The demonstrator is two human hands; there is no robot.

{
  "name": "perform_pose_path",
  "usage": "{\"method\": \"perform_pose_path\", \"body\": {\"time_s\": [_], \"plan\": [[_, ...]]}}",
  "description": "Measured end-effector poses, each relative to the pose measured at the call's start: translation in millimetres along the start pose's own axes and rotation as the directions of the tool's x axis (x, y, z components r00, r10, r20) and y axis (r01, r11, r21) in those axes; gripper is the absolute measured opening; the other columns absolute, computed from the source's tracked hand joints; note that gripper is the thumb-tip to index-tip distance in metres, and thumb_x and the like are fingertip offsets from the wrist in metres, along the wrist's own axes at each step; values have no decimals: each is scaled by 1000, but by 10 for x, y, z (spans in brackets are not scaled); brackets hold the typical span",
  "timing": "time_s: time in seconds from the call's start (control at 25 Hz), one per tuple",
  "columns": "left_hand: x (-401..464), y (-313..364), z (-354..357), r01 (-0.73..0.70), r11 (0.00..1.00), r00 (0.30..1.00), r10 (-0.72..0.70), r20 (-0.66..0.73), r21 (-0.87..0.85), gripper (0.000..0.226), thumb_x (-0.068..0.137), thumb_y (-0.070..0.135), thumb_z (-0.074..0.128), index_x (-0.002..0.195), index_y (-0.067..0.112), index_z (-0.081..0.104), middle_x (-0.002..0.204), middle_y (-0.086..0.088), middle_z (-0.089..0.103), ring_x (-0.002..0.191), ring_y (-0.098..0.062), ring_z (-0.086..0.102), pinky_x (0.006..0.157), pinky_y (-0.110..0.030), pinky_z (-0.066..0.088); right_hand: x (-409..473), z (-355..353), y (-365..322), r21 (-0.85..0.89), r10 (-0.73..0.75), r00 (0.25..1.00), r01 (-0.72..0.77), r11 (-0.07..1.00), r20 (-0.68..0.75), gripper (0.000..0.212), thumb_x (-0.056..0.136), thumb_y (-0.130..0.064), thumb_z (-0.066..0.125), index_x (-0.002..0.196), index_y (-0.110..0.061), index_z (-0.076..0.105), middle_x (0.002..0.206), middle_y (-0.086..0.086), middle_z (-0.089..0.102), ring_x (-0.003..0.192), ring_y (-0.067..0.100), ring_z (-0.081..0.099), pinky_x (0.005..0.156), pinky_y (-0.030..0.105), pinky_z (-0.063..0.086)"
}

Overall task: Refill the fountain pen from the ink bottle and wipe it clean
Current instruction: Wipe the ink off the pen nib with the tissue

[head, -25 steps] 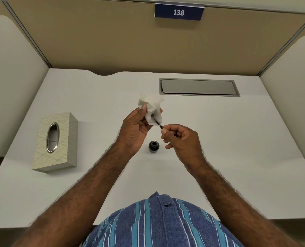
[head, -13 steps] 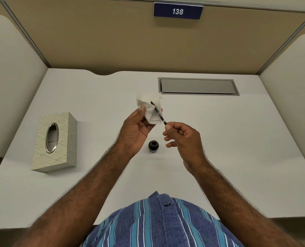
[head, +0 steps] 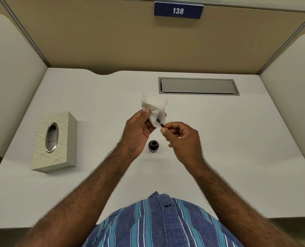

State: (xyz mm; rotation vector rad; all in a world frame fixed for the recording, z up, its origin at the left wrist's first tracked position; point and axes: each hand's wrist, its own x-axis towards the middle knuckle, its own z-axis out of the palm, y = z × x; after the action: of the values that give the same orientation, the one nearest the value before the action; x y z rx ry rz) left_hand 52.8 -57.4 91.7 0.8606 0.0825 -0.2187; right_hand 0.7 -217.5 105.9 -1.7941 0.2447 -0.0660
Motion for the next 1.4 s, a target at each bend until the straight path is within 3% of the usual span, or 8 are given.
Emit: {"method": "perform_pose_path", "body": {"time_s": [0.28, 0.4, 0.52, 0.68, 0.84, 1.08, 1.4], "plan": [[-5, 6, -9, 27, 994, 1000, -26, 18, -104, 32, 108, 23, 47, 121, 8, 73, 125, -25, 71, 116, -38, 70, 94, -43, 57, -7, -11, 19, 2, 3, 1000, -3, 1000, 10, 11, 89, -28, 85, 99, -27, 81, 87, -6, 80, 84, 18, 75, 76, 42, 66], [37, 31, -24, 21, 989, 1000, -23, -11, -144, 33, 108, 22, 45, 125, 4, 66, 124, -22, 72, 115, -36, 71, 92, -42, 59, -8, -31, 42, 40, 32, 999, -34, 999, 38, 7, 91, -25, 83, 98, -25, 81, 85, 1, 81, 79, 22, 75, 68, 35, 64], [80, 87, -48, 12, 985, 999, -18, -31, -171, 33, 108, 22, 45, 126, 3, 63, 121, -20, 73, 114, -33, 72, 93, -42, 59, -13, -51, 62, 94, 74, 994, -81, 992, 81, 6, 94, -21, 79, 100, -20, 81, 83, 2, 81, 71, 13, 73, 61, 28, 61], [97, 117, -74, 40, 963, 998, -49, -28, -267, 35, 110, 21, 42, 133, 1, 57, 126, -22, 71, 117, -33, 70, 98, -43, 57, -4, -65, 66, 176, 104, 989, -121, 977, 106, 8, 97, -19, 76, 103, -16, 80, 84, 5, 81, 72, 13, 72, 63, 31, 60], [71, 45, -71, 54, 971, 998, -60, -16, -231, 32, 109, 17, 44, 132, 2, 61, 132, -22, 68, 122, -34, 67, 102, -45, 55, 11, -66, 36, 220, 107, 990, -125, 968, 95, 7, 98, -20, 75, 102, -18, 80, 84, 6, 80, 73, 15, 70, 63, 32, 59], [64, -3, -40, 62, 974, 998, -59, 18, -216, 28, 107, 16, 49, 117, 9, 74, 124, -14, 74, 119, -29, 69, 98, -44, 57, 0, -46, 10, 201, 120, 989, -134, 970, 81, 8, 100, -20, 73, 102, -17, 79, 80, 3, 79, 69, 13, 68, 61, 31, 59], [95, 58, -104, 78, 948, 996, -89, -21, -308, 29, 107, 17, 48, 123, 6, 68, 128, -17, 72, 124, -32, 66, 100, -50, 55, 18, -64, -24, 247, 127, 991, -136, 959, 52, 9, 101, -18, 71, 102, -14, 79, 80, 4, 79, 69, 13, 68, 58, 29, 59]]}}
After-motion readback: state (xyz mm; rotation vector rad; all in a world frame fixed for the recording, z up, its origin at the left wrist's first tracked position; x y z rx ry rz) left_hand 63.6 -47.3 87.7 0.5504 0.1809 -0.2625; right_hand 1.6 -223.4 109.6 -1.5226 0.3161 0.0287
